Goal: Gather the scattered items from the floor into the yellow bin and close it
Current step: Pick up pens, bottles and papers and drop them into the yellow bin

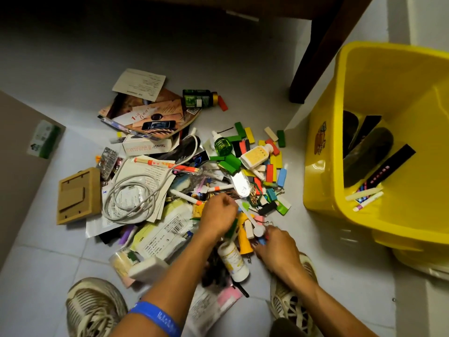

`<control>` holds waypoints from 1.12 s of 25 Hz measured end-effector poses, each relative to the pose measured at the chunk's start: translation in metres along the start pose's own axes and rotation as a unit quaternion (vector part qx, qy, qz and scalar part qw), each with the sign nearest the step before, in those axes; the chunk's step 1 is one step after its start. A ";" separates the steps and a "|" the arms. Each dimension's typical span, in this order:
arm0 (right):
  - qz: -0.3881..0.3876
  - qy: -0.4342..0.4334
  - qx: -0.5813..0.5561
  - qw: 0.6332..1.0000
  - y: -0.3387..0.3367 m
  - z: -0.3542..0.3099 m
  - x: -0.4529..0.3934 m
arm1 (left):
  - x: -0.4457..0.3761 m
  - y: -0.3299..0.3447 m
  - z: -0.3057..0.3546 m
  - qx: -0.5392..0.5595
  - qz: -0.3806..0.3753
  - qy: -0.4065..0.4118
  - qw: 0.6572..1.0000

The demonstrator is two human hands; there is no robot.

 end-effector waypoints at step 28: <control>0.141 -0.011 -0.134 0.981 -0.065 -0.067 -0.096 | -0.025 0.006 0.036 0.200 0.035 -0.013 0.979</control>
Point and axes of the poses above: each hand's wrist, its own x-axis away from the middle knuckle, its own y-axis out of the palm, z = x × y, the point moved 4 cm from there along -x, towards the middle knuckle, and after that the axes turned 11 degrees about y, right-handed, at the moved point
